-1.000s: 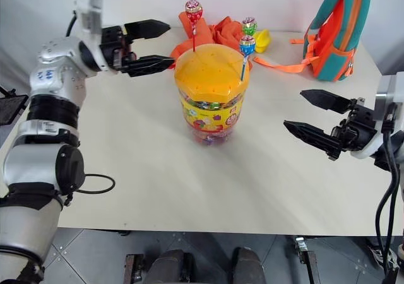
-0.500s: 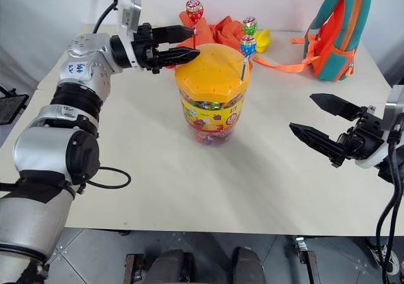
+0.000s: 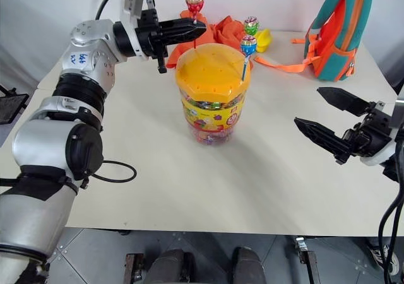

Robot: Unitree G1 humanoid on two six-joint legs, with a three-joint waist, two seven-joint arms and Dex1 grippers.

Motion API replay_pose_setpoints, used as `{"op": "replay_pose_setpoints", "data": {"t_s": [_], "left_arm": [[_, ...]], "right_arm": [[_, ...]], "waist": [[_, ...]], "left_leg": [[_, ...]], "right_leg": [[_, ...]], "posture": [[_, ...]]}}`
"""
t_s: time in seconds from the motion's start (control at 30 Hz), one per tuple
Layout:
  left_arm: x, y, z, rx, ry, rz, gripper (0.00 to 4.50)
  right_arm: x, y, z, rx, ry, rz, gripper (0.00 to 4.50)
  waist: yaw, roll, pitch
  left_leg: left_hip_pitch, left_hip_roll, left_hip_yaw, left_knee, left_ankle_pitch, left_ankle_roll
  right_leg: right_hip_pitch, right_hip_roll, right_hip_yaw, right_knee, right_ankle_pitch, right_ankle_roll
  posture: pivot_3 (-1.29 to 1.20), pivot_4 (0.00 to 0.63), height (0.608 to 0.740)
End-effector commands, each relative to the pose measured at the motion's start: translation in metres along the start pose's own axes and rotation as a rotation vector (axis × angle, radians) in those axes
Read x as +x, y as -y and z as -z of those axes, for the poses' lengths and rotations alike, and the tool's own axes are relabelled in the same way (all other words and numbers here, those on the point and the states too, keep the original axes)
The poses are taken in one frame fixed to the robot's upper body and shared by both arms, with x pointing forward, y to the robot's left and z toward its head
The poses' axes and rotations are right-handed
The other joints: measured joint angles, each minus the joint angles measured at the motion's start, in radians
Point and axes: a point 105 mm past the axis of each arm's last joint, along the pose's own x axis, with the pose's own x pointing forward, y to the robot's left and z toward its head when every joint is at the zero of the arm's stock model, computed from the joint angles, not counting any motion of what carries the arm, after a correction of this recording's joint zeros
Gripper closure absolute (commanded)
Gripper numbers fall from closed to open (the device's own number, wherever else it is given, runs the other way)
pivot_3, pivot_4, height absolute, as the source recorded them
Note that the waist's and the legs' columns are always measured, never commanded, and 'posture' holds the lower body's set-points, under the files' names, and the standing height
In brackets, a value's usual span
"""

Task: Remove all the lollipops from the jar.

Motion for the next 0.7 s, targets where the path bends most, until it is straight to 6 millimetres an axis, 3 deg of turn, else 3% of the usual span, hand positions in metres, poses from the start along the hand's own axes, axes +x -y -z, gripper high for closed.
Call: {"op": "replay_pose_setpoints", "data": {"t_s": [0.03, 0.23, 0.33, 0.47, 0.53, 0.6, 0.7], "left_arm": [[0.003, -0.009, -0.036, 0.094, 0.053, -0.040, 4.49], [-0.013, -0.037, -0.042, 0.069, -0.068, -0.258, 4.49], [-0.036, -0.051, -0.036, 0.050, -0.168, -0.379, 4.49], [-0.081, -0.064, -0.017, -0.021, -0.337, -0.550, 4.49], [-0.122, -0.067, 0.004, -0.069, -0.495, -0.665, 4.49], [-0.161, -0.062, 0.021, -0.142, -0.618, -0.759, 4.49], [-0.198, -0.048, 0.038, -0.243, -0.739, -0.855, 4.49]], "right_arm": [[0.000, 0.002, -0.012, -0.047, 0.023, -0.016, 0.00], [0.003, 0.001, -0.014, -0.051, 0.004, -0.085, 0.00], [0.005, -0.003, -0.013, -0.048, -0.020, -0.152, 0.00], [0.008, -0.004, -0.014, -0.021, -0.040, -0.219, 0.00], [0.012, 0.000, -0.015, -0.019, -0.041, -0.227, 0.00], [0.015, 0.004, -0.014, -0.017, -0.041, -0.229, 0.00], [0.017, 0.006, -0.013, -0.012, -0.040, -0.237, 0.00]], "waist": [[-0.001, 0.000, 0.000], [-0.006, 0.000, 0.000], [-0.010, 0.000, 0.000], [-0.019, 0.000, 0.000], [-0.027, 0.000, 0.000], [-0.032, 0.000, 0.000], [-0.043, 0.000, 0.000]], "left_leg": [[0.000, 0.000, 0.000, 0.000, 0.000, 0.000], [-0.003, 0.000, -0.002, 0.001, 0.000, 0.000], [-0.003, 0.000, -0.004, 0.001, 0.000, 0.000], [-0.004, 0.000, -0.005, 0.002, 0.000, 0.000], [-0.004, 0.000, -0.007, 0.001, 0.000, 0.000], [-0.004, 0.000, -0.007, 0.001, 0.000, 0.000], [-0.004, 0.000, -0.009, 0.001, 0.000, 0.000]], "right_leg": [[0.000, 0.000, 0.000, 0.000, 0.000, 0.000], [-0.001, 0.000, -0.002, 0.000, 0.000, 0.000], [-0.001, 0.000, -0.003, 0.000, 0.000, 0.000], [-0.001, 0.000, -0.004, 0.000, 0.000, 0.000], [-0.001, 0.000, -0.006, 0.001, 0.000, 0.000], [-0.001, 0.000, -0.006, 0.001, 0.000, 0.000], [-0.002, 0.000, -0.006, 0.002, 0.000, 0.000]], "posture": [[0.00, 0.150, 0.740], [0.00, 0.150, 0.740], [0.00, 0.150, 0.740], [0.00, 0.150, 0.740], [0.00, 0.150, 0.740], [0.00, 0.150, 0.740], [0.00, 0.150, 0.740]]}}
